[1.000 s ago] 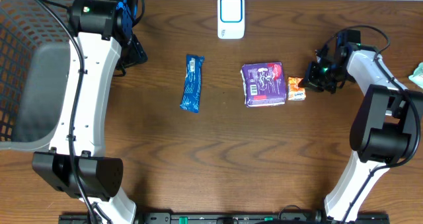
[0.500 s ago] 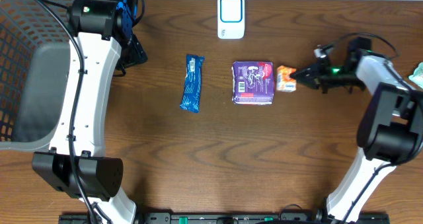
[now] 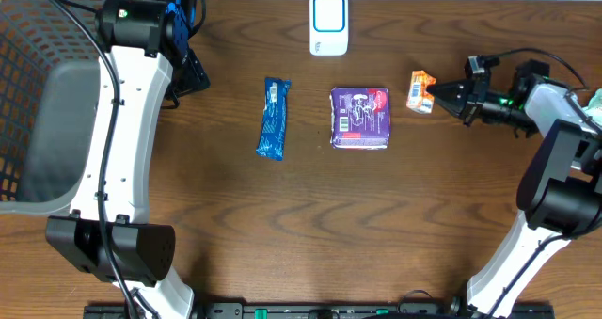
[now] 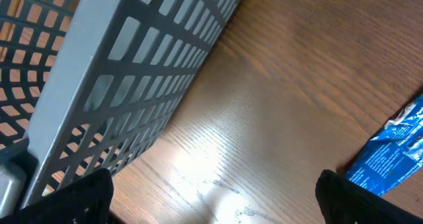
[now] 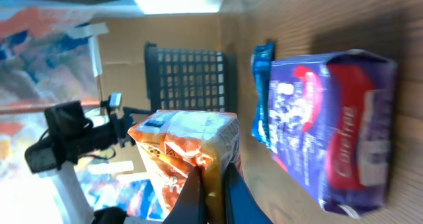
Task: Scan the item barcode
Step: 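Hold the orange packet up to the white scanner, then carry the orange packet to the far right and release it, then grasp the pink-purple bag with the right gripper and lift it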
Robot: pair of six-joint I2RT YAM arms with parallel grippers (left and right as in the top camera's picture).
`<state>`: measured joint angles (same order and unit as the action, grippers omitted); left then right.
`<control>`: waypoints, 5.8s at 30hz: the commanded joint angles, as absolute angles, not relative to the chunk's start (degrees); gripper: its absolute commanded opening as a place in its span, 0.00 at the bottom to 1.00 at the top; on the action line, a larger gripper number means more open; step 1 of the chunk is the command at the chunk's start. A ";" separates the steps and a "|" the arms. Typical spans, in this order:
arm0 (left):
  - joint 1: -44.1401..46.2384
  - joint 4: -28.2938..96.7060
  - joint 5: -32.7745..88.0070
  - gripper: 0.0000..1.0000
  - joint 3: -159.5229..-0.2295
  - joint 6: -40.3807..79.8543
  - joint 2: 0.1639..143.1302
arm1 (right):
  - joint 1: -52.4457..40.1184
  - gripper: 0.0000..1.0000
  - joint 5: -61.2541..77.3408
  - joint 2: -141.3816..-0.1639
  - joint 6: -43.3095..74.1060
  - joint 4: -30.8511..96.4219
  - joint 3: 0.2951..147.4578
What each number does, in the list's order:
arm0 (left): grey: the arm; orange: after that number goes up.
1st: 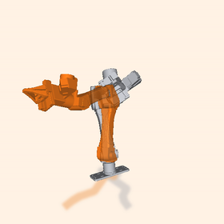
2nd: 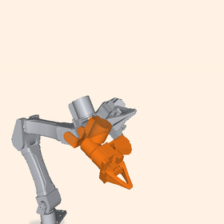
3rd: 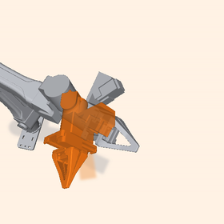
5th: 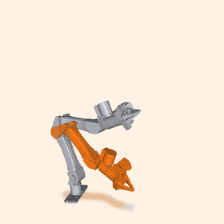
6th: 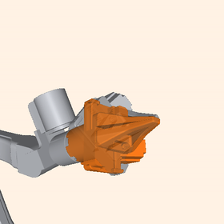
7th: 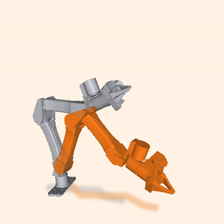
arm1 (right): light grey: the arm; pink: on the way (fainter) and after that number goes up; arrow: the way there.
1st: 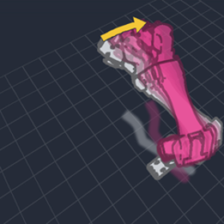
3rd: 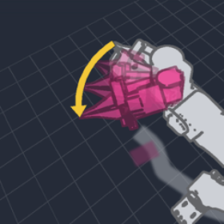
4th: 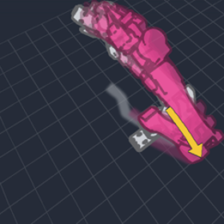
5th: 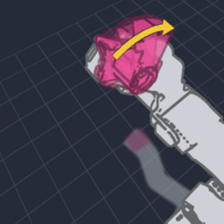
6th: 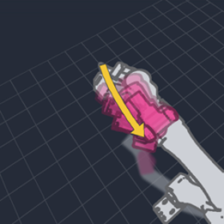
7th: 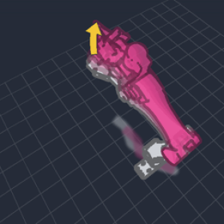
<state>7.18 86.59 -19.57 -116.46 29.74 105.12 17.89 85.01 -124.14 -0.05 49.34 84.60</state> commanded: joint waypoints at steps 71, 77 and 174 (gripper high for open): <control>7.03 86.74 -19.79 0.98 -116.05 29.39 105.23 | -10.98 0.01 -48.36 -128.97 -2.07 27.00 117.38; 7.03 86.74 -19.79 0.98 -116.05 29.39 105.23 | -0.32 0.01 -48.36 -128.92 13.32 46.33 117.32; 7.03 86.74 -19.79 0.98 -116.03 29.39 105.23 | -10.04 0.01 20.91 -127.33 17.52 53.36 94.80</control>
<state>7.18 86.59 -19.59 -116.46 29.74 105.12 -9.82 18.87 -124.92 17.45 52.97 95.18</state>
